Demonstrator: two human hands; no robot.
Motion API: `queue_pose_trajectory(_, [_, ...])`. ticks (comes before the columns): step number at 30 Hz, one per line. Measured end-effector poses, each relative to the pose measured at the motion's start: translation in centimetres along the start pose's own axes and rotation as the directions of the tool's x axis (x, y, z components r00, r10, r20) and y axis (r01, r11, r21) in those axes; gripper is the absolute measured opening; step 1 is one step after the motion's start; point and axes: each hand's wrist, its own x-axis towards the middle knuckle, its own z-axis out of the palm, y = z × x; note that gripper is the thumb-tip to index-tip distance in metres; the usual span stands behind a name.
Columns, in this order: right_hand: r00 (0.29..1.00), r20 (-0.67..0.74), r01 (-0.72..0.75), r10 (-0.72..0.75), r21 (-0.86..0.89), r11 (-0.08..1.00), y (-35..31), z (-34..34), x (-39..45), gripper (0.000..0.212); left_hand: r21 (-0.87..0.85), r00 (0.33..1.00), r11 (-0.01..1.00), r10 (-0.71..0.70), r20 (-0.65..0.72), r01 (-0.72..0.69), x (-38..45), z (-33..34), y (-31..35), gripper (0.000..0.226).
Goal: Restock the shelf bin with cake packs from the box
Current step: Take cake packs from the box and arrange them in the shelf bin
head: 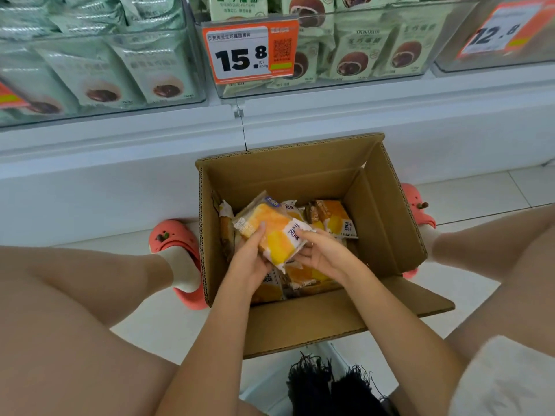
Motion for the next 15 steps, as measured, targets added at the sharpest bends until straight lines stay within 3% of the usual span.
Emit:
queue_pose_trajectory(5, [0.999, -0.033, 0.037, -0.036, 0.024, 0.999, 0.5, -0.1, -0.5, 0.041, 0.038, 0.999, 0.998, 0.047, 0.004, -0.047, -0.7, 0.1, -0.4, 0.046])
queue_pose_trajectory(12, [0.948, -0.291, 0.134, -0.128, -0.001, 0.991, 1.0, 0.6, -0.5, 0.026, 0.054, 1.0, 0.999, 0.006, 0.022, -0.007, -1.7, 0.9, -0.4, 0.042])
queue_pose_trajectory(15, [0.915, -0.356, 0.196, -0.191, -0.022, 0.98, 0.7, 0.1, -0.5, 0.025, 0.13, 0.995, 0.987, 0.101, -0.024, -0.097, -1.8, 0.3, 0.2, 0.044])
